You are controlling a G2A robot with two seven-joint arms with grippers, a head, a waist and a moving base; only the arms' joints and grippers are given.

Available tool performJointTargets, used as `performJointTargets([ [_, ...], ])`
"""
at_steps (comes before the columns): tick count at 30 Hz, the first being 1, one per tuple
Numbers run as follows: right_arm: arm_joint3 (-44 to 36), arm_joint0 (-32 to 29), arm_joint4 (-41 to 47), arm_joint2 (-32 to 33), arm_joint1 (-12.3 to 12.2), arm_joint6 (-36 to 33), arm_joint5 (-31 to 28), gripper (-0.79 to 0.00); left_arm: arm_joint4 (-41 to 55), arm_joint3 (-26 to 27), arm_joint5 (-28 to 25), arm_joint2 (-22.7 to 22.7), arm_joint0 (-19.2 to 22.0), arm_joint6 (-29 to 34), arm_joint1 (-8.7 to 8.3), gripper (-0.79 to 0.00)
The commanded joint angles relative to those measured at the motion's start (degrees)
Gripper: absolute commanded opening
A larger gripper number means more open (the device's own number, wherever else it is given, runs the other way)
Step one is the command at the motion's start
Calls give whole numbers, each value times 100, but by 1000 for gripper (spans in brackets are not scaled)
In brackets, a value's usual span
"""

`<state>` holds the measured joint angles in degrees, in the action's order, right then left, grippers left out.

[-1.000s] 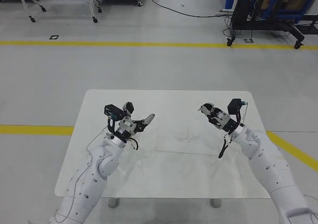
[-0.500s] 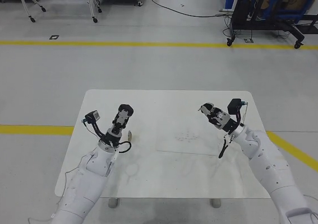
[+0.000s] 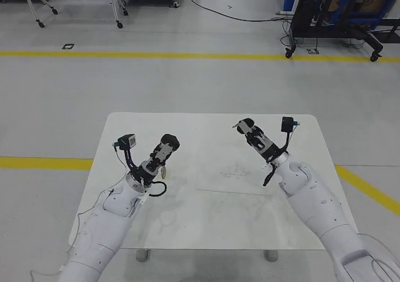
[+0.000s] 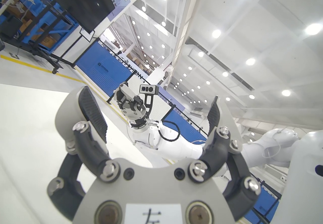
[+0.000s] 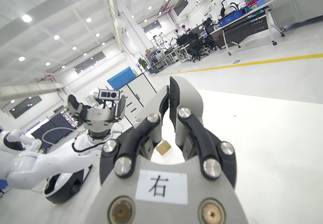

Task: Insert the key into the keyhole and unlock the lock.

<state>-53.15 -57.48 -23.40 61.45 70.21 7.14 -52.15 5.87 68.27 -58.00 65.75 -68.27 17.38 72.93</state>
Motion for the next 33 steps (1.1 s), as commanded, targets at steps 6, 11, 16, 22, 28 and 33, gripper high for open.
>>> performJointTargets([
  [6,-4,-4,-88,5,-2,7,-1,-785,-289,29,147,-63,3,184,-8,0],
  [11,-106,-75,48,-19,12,-1,-42,-785,-1067,135,173,-134,199,615,-40,0],
  [16,-296,-249,1288,-231,82,-657,-351,-785,-1493,-18,148,-415,318,747,-1,0],
  [22,-304,-270,2333,-428,114,-1563,-459,-785,-936,-250,0,-665,440,661,64,0],
  [28,-301,-306,2576,-474,131,-1925,-412,-785,-827,-409,5,-768,598,775,78,-289],
  [33,-349,-359,3046,-624,172,-2317,-546,-785,-1275,-488,135,-833,663,632,105,-428],
])
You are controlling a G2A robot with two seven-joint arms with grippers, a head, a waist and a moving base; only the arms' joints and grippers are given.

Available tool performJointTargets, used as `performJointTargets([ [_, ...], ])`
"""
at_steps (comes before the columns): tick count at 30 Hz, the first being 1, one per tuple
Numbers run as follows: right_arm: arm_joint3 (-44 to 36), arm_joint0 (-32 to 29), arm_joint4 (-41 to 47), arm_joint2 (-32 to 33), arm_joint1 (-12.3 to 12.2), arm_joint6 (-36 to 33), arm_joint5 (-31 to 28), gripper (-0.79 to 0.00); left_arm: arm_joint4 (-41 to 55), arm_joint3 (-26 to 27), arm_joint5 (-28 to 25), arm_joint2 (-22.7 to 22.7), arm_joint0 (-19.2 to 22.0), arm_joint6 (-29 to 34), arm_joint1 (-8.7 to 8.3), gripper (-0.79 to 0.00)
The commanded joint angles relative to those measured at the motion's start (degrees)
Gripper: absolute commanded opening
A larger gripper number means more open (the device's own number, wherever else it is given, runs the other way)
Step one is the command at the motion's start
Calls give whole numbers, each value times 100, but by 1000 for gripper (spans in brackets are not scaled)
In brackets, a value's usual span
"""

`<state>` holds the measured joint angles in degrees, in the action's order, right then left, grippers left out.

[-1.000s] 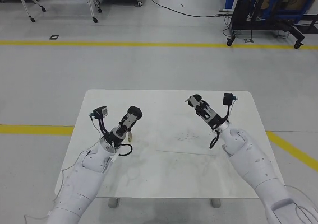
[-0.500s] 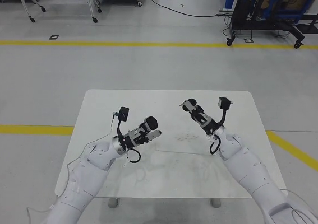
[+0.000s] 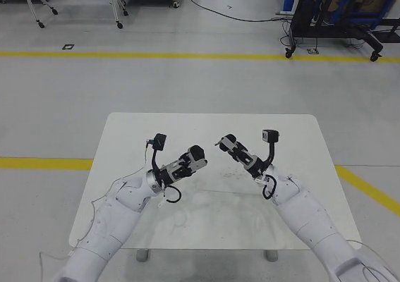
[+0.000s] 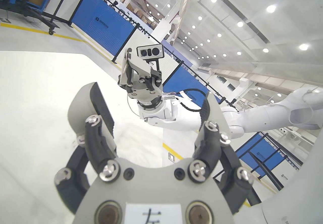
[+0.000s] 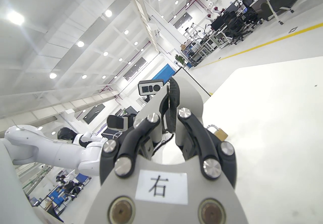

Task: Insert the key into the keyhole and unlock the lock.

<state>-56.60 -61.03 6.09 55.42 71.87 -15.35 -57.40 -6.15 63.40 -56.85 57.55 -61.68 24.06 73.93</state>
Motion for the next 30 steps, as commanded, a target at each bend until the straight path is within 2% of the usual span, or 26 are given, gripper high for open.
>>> performJointTargets([
  [1,-5,-8,215,-49,13,-154,-46,-785,-107,0,23,-33,-1,-84,14,-431],
  [10,78,41,703,-109,30,-779,-60,-785,-250,-72,-3,-36,27,-385,39,-557],
  [15,65,29,747,-61,26,-932,-60,-785,-303,-37,23,-88,-5,-454,54,-579],
  [22,-10,-12,871,-68,33,-1209,-60,-785,-354,-34,31,-147,9,-503,73,-557],
  [30,10,-7,983,-71,46,-1450,-60,-785,-421,-30,48,-141,14,-508,67,-640],
])
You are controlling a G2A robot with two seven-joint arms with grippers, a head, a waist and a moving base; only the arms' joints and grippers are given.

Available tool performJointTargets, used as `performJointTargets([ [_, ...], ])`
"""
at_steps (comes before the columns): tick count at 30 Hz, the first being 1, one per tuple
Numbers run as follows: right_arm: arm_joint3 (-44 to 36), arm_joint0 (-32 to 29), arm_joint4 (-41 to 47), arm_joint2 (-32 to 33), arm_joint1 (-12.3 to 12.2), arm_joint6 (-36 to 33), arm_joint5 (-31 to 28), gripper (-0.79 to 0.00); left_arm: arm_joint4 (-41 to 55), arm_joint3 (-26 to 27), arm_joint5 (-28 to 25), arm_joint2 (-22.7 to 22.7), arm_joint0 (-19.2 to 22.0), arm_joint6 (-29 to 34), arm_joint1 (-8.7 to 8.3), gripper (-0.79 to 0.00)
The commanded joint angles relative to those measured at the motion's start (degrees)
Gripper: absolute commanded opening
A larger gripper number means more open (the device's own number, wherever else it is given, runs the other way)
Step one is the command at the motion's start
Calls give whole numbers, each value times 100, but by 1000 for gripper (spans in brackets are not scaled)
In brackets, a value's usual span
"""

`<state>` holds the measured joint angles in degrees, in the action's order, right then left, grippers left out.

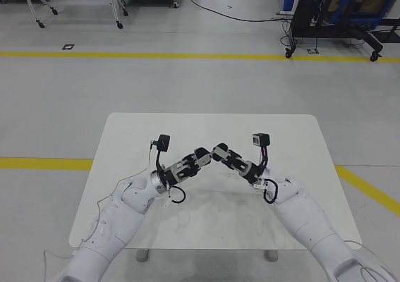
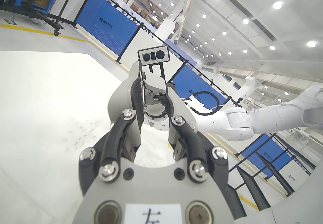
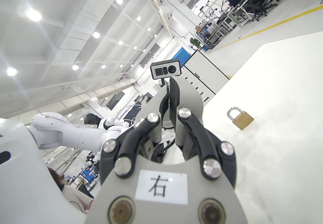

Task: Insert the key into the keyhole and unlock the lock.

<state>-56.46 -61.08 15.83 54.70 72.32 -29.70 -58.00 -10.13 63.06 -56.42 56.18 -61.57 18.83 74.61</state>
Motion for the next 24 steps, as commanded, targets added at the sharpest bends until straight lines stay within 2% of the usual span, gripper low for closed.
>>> performJointTargets([
  [1,-6,-3,19,4,2,-36,0,-785,-53,5,17,-3,8,24,-3,-683],
  [2,-9,-2,21,10,3,-52,0,-785,-75,9,26,-4,9,27,-4,-751],
  [3,-16,-5,24,13,5,-72,0,-785,-105,12,40,-3,12,32,-6,-779],
  [14,-11,-27,-85,84,14,-148,0,-785,-355,56,137,51,-8,-120,-16,-785],
  [15,-1,-26,-161,71,11,-207,0,-717,-389,63,139,55,-12,-141,-16,-785],
  [16,14,-17,-217,74,9,-230,0,-83,-415,68,135,55,-17,-154,-16,-785],
  [17,28,-16,-249,75,10,-223,0,0,-427,69,134,55,-19,-166,-16,-785],
  [24,34,-17,-253,69,14,-216,0,0,-344,56,154,52,-29,-138,-20,-785],
])
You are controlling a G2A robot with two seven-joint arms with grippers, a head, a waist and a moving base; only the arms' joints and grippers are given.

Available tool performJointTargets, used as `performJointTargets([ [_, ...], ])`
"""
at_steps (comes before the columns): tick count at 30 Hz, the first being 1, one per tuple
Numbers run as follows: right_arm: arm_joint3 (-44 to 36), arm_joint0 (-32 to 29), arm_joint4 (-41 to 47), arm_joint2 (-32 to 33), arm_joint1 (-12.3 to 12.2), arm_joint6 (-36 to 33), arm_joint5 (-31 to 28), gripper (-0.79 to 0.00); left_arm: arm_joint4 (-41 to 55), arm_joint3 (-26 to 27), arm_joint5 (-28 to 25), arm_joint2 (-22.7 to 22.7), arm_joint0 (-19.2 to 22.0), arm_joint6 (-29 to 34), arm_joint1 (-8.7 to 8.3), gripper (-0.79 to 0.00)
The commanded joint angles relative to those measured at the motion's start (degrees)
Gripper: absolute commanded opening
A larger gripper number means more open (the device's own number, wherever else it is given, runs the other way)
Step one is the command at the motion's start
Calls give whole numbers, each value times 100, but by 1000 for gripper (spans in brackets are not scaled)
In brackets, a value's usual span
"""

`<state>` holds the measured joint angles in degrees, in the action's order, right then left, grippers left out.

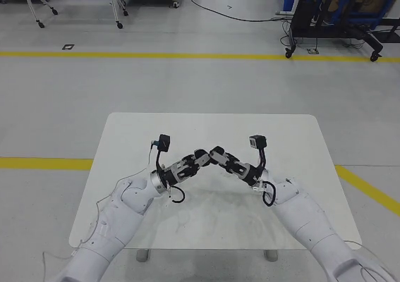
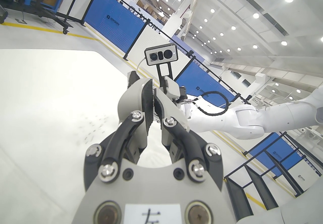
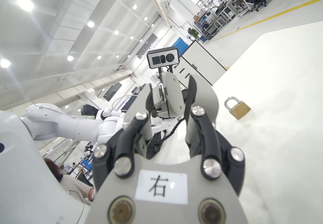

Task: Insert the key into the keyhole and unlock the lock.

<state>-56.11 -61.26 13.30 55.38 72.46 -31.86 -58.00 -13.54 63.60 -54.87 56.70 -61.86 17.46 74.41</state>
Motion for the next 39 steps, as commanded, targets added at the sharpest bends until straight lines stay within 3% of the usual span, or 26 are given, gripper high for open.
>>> performJointTargets([
  [1,0,0,0,0,0,0,0,0,-4,1,-1,0,1,-1,0,-785],
  [9,0,0,0,0,0,0,0,0,32,175,98,8,-103,-26,-8,-785],
  [16,-233,164,-1794,179,-164,-436,0,0,58,348,81,-20,-139,449,-65,-785],
  [20,-590,122,-2094,580,-401,-946,0,0,13,394,72,-63,-95,764,-96,-785],
  [21,-704,92,-2058,680,-463,-1095,0,-18,-54,404,75,-78,-75,865,-106,-785],
  [22,-812,46,-2002,752,-519,-1249,0,-135,-99,411,99,-86,-66,928,-114,-785],
  [25,-1072,-39,-2049,789,-664,-1443,0,-372,-112,449,96,-123,-73,1065,-132,-785],
  [28,-1150,-67,-2036,742,-779,-1443,0,-465,-81,478,74,-145,-68,1173,-151,-785],
  [34,-1132,5,-1853,552,-922,-1442,0,-514,-117,514,16,-128,-73,1208,-189,-785],
  [39,-1056,90,-1700,471,-999,-1442,0,-511,-160,489,68,-143,-53,1271,-214,-785],
])
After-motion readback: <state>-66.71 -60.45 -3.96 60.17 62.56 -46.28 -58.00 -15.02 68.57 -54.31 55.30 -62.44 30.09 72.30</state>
